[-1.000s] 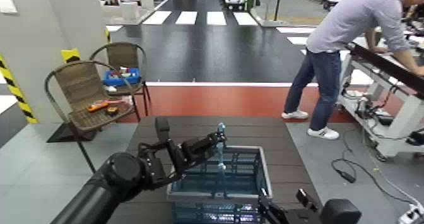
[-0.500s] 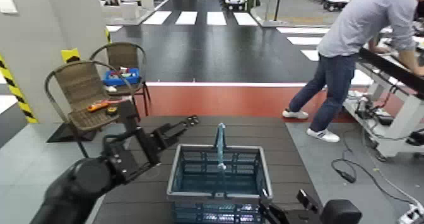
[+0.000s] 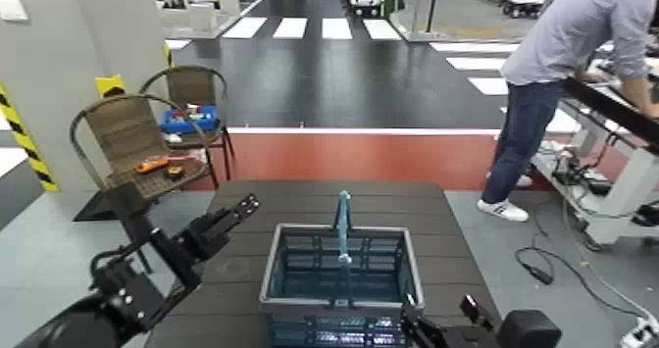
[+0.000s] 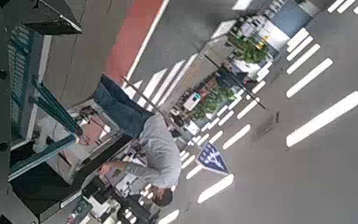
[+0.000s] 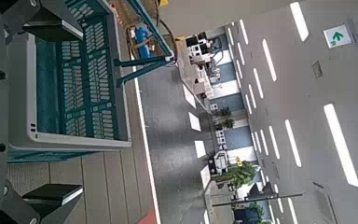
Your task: Place the crate on the table.
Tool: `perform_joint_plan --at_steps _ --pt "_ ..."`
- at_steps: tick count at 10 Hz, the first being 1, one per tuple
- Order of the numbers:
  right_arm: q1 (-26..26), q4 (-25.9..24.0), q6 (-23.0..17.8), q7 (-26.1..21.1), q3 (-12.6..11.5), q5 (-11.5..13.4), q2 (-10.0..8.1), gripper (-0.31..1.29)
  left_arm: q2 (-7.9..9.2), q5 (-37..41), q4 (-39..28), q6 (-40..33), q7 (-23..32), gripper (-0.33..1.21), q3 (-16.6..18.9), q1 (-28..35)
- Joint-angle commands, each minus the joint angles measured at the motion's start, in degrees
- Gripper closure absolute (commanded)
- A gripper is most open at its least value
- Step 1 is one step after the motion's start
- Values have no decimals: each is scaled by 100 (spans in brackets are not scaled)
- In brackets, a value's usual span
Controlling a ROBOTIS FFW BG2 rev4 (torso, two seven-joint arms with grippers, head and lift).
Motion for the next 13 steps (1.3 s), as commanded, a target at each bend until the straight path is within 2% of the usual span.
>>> perform_joint_plan --at_steps 1,2,5,7,10,13 --pt "9 6 -6 13 -18 -20 9 15 -62 -325 64 -1667 -346 8 -196 723" --pt "27 6 -24 21 -36 -20 17 15 -106 -765 -50 -2239 -258 8 -152 1065" --pt "44 6 -68 30 -62 -38 9 15 -115 -2013 -349 -3205 199 8 -143 1883" --pt "62 6 -94 39 -71 -47 9 15 -158 -2382 -420 -3601 330 11 -161 2305" --pt "80 14 -147 39 -106 -47 0 15 -431 -3481 -551 -4216 673 11 -126 2674" --pt "88 14 -147 39 -106 -47 -9 15 -598 -4210 -710 -4401 919 11 -3 2867"
